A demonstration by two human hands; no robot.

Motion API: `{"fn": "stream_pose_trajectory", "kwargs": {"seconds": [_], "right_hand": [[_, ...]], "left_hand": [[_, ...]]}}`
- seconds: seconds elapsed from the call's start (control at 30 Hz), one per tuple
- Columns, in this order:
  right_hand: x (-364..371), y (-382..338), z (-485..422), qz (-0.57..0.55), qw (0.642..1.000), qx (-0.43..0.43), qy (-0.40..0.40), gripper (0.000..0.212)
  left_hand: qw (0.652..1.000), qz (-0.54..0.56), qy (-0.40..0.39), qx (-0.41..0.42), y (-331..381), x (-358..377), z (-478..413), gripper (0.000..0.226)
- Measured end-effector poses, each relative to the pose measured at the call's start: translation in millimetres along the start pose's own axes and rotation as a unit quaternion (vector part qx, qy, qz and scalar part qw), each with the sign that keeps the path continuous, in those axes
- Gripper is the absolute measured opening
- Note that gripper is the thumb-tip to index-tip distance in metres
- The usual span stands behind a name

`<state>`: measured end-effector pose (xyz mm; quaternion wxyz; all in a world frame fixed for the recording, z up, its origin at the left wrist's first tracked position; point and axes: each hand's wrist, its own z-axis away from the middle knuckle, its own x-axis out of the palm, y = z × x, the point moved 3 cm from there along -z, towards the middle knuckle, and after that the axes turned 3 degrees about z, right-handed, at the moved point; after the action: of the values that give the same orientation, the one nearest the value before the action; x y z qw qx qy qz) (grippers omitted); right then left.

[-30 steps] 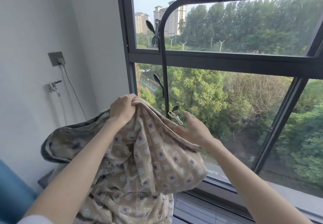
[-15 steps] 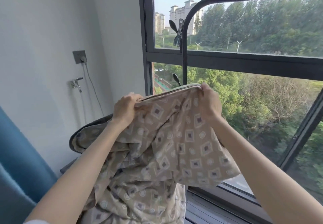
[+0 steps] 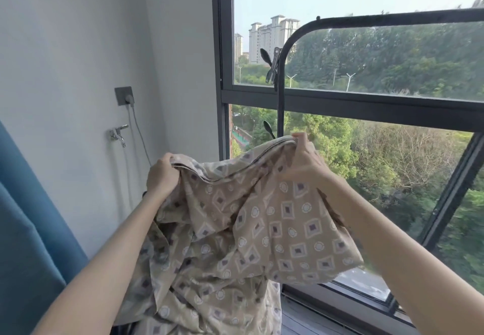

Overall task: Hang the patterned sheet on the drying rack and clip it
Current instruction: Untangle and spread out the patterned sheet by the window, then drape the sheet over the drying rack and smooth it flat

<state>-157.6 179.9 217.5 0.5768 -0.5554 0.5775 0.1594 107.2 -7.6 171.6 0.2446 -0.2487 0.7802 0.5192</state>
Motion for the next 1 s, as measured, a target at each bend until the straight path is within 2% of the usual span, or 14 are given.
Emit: {"fn": "stream_pose_trajectory", "kwargs": {"seconds": [0.03, 0.1, 0.17, 0.27, 0.33, 0.37, 0.43, 0.5, 0.57, 0.63, 0.7, 0.83, 0.93, 1.0], "right_hand": [[5.9, -1.3, 7.5, 0.044, 0.998, -0.019, -0.036, 0.088], [15.7, 1.6, 19.8, 0.122, 0.989, -0.034, -0.075, 0.07], [15.3, 8.7, 29.2, 0.201, 0.978, -0.021, -0.049, 0.046], [5.9, 20.5, 42.4, 0.254, 0.967, -0.011, -0.007, 0.02], [-4.3, 27.7, 49.5, 0.25, 0.968, -0.005, 0.021, 0.018], [-10.1, 31.2, 52.1, 0.239, 0.97, 0.001, 0.039, 0.017], [-24.1, 37.5, 55.6, 0.194, 0.978, 0.016, 0.079, 0.015], [-38.7, 42.2, 59.1, 0.12, 0.986, 0.041, 0.11, 0.02], [-54.3, 45.0, 64.3, 0.006, 0.988, 0.06, 0.145, 0.027], [-73.7, 45.4, 70.6, -0.142, 0.97, 0.068, 0.183, 0.035], [-94.7, 41.8, 76.8, -0.272, 0.938, 0.067, 0.205, 0.041], [-134.1, 27.0, 97.6, -0.371, 0.896, 0.017, 0.245, 0.045], [-160.4, 21.9, 111.7, -0.393, 0.88, -0.007, 0.267, 0.044], [-180.0, 19.7, 119.3, -0.398, 0.871, -0.024, 0.288, 0.045]], "left_hand": [[1.0, 0.014, -0.005, 0.025, 11.9, -1.6, 1.5, 0.03], [0.996, 0.024, -0.013, 0.086, 34.3, -4.1, 8.1, 0.027], [0.991, 0.016, -0.043, 0.125, 45.5, -2.3, 14.3, 0.034], [0.978, -0.04, -0.145, 0.144, 48.1, 6.8, 21.9, 0.073], [0.956, -0.126, -0.19, 0.183, 50.1, 11.5, 31.8, 0.104], [0.946, -0.172, -0.182, 0.208, 51.1, 12.1, 38.0, 0.111], [0.935, -0.212, -0.124, 0.254, 54.3, 10.5, 49.6, 0.101], [0.943, -0.172, -0.048, 0.281, 58.4, 5.5, 58.1, 0.077], [0.949, -0.117, 0.018, 0.292, 67.7, -2.5, 66.3, 0.063], [0.951, -0.068, 0.081, 0.289, 86.1, -16.8, 75.3, 0.049], [0.949, -0.014, 0.124, 0.291, 111.1, -34.1, 84.9, 0.039], [0.951, 0.136, 0.136, 0.242, 162.8, -59.2, 105.5, 0.03], [0.945, 0.254, 0.103, 0.179, 205.2, -76.2, 122.5, 0.021], [0.927, 0.323, 0.053, 0.183, 234.2, -89.2, 132.8, 0.026]]}}
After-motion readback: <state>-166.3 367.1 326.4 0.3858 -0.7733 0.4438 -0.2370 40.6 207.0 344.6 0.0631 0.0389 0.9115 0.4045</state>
